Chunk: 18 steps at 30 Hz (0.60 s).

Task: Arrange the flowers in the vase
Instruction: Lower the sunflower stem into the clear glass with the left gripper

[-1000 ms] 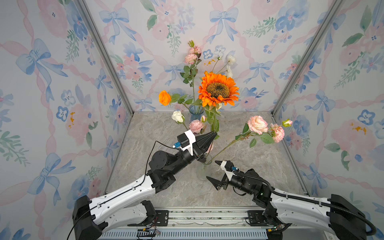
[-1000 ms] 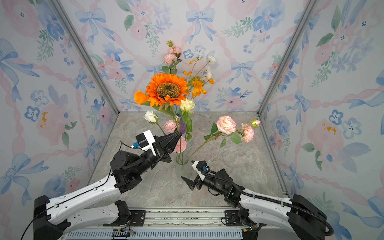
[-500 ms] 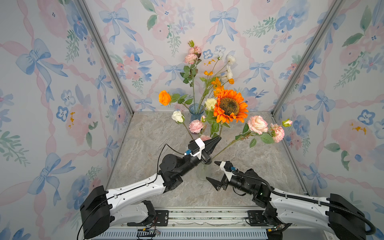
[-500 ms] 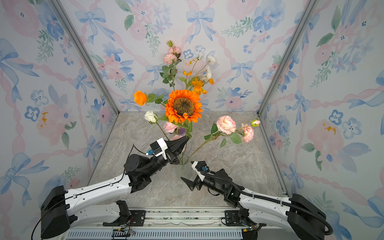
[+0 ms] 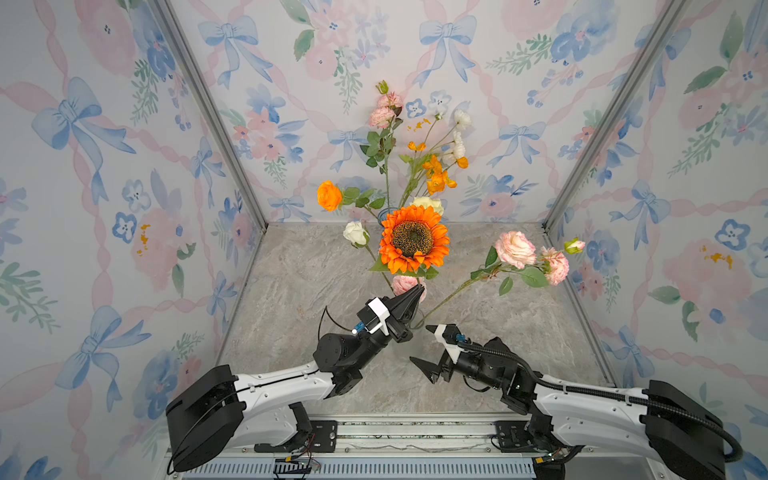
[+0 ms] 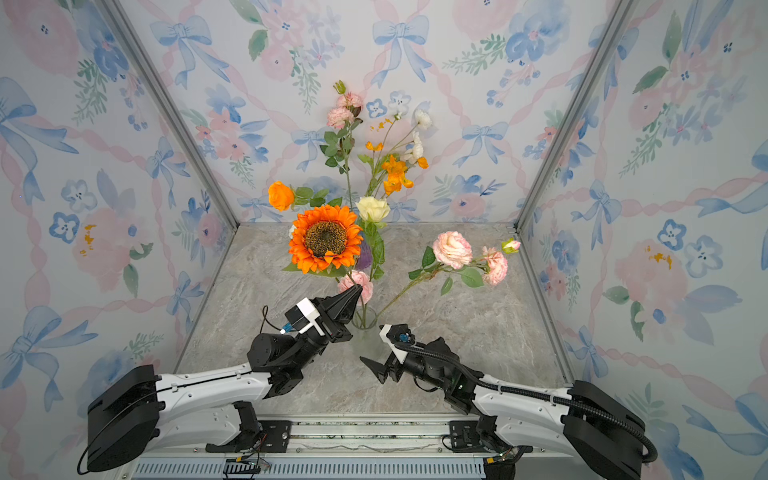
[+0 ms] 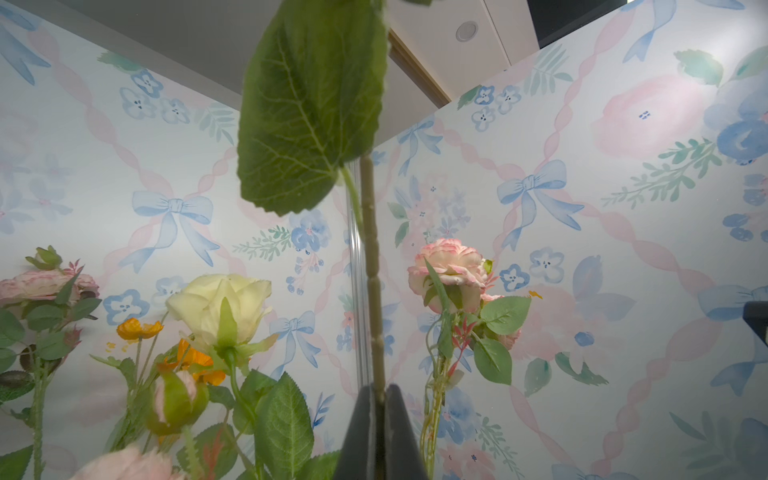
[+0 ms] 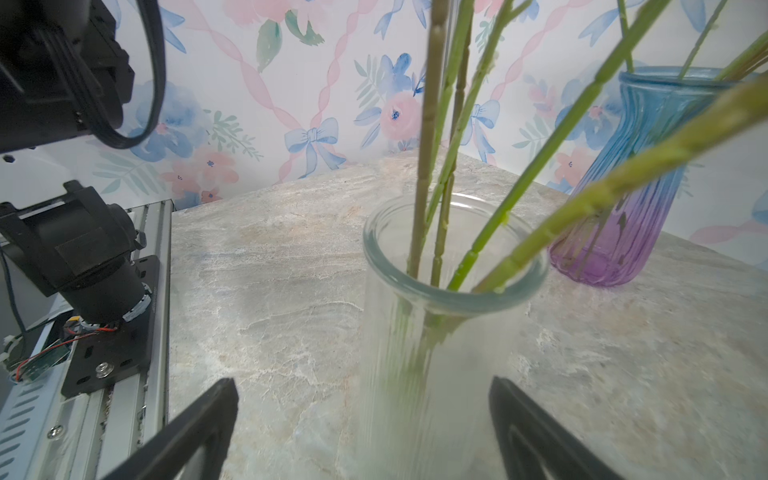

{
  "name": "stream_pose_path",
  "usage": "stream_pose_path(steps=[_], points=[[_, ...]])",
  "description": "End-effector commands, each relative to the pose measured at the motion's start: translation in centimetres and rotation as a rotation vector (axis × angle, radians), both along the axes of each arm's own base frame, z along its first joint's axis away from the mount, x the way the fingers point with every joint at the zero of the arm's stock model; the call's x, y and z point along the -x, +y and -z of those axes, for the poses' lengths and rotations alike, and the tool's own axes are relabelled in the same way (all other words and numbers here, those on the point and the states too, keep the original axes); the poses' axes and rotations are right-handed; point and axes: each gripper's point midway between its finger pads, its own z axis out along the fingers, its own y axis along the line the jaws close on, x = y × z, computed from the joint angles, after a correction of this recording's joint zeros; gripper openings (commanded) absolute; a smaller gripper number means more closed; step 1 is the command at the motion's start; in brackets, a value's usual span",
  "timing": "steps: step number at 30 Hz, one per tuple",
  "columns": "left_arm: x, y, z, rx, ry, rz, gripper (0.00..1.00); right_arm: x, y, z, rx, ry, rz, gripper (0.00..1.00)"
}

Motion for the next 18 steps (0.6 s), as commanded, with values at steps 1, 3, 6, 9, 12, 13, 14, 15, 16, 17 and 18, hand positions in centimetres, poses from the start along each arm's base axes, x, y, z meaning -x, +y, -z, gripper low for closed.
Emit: stream_pose_path(steps=[1, 3, 6, 9, 12, 13, 14, 15, 16, 17, 18], points=[[0.0, 1.1, 0.4, 0.083, 0.014, -0.008, 0.0, 0.2, 0.5, -1.9, -0.051, -0.022, -0.015, 0.97], [-0.1, 1.5, 1.2, 0.107, 0.028, -0.011, 0.0, 0.2, 0.5, -1.9, -0.052, -0.023, -0.014, 0.97], [-0.2, 1.2, 2.2, 0.102, 0.041, -0.005, 0.0, 0.2, 0.6, -1.9, -0.055, -0.018, -0.019, 0.97], [-0.2, 0.8, 3.2, 0.083, 0.064, 0.0, 0.0, 0.3, 0.7, -1.8, -0.054, -0.016, -0.023, 0.97], [-0.1, 1.1, 4.4, 0.073, 0.098, -0.008, 0.0, 0.2, 0.7, -1.8, -0.052, -0.017, -0.023, 0.97], [0.0, 1.4, 4.8, 0.07, 0.112, -0.015, 0.0, 0.2, 0.7, -1.7, -0.05, -0.015, -0.023, 0.97], [0.0, 1.7, 5.2, 0.068, 0.124, -0.022, 0.0, 0.2, 0.8, -1.8, -0.05, -0.017, -0.023, 0.97], [0.1, 2.1, 5.5, 0.069, 0.132, -0.025, 0.0, 0.2, 0.8, -1.7, -0.049, -0.015, -0.022, 0.97], [0.1, 2.4, 5.8, 0.069, 0.141, -0.033, 0.0, 0.2, 0.8, -1.8, -0.051, -0.016, -0.022, 0.97], [0.1, 2.7, 6.2, 0.066, 0.154, -0.037, 0.0, 0.2, 0.8, -1.7, -0.049, -0.013, -0.024, 0.97], [0.0, 2.9, 6.6, 0.063, 0.17, -0.04, 0.0, 0.3, 0.9, -1.7, -0.049, -0.015, -0.027, 0.97]])
